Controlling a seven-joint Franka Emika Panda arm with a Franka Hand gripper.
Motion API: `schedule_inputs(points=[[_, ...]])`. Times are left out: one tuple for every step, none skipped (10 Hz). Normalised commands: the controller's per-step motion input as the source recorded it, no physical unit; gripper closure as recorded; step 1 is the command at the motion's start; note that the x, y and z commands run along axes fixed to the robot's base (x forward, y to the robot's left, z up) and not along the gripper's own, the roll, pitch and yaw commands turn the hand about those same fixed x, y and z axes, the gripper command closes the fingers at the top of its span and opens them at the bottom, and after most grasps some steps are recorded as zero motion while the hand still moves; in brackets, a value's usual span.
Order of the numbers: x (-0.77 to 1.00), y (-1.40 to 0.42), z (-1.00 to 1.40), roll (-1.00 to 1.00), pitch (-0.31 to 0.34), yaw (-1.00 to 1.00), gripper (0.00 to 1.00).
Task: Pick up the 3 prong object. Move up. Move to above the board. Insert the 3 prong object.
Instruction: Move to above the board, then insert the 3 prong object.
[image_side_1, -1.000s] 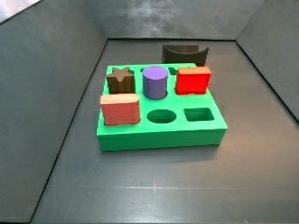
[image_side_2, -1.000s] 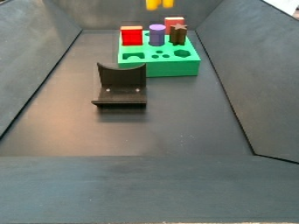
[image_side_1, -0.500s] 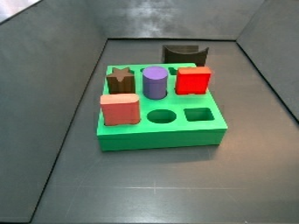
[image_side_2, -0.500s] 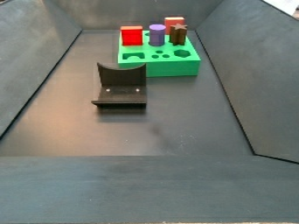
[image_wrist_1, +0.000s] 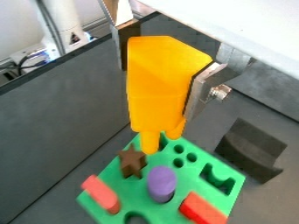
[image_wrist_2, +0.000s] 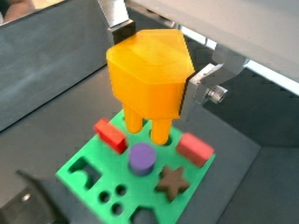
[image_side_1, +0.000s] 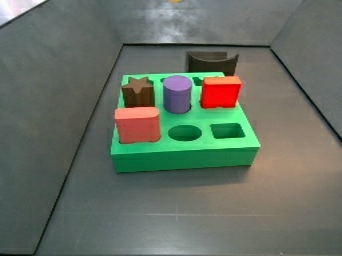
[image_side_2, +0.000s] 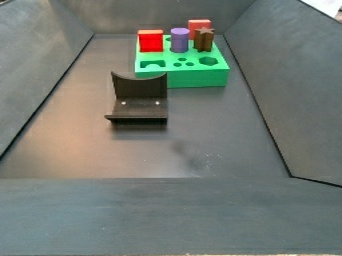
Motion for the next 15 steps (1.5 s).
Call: schedule_inputs(points=[[-0.01, -0.32, 0.08, 0.0, 0.085, 0.0, 1.0], [0.01, -0.23, 0.07, 0.0, 0.093, 0.01, 1.0], [0.06, 0.69, -0.73, 0.0, 0.051, -0.34, 1.0], [0.05, 0.71, -0.73, 0.0, 0.05, -0.32, 1.0], [0.05, 0.71, -0.73, 0.0, 0.05, -0.32, 1.0], [0.03, 0.66, -0.75, 0.0, 0.061, -0.37, 1.0], [0.0, 0.61, -0.77, -0.05, 0.05, -0.38, 1.0], [0.0, 0.65, -0.9, -0.08, 0.0, -0.3, 1.0], [0.02, 0.55, -1.0, 0.0, 0.0, -0.06, 1.0], [0.0, 0.46, -1.0, 0.0, 0.0, -0.06, 1.0], [0.0, 0.29, -0.93, -0.1, -0.047, -0.16, 1.0], [-0.05, 0.17, -0.81, -0.13, -0.119, -0.24, 1.0], [0.0, 0.11, -0.75, -0.09, -0.171, -0.22, 1.0], [0.19, 0.07, -0.58, -0.14, -0.237, -0.15, 1.0], [0.23, 0.09, -0.59, -0.14, -0.216, -0.13, 1.0]])
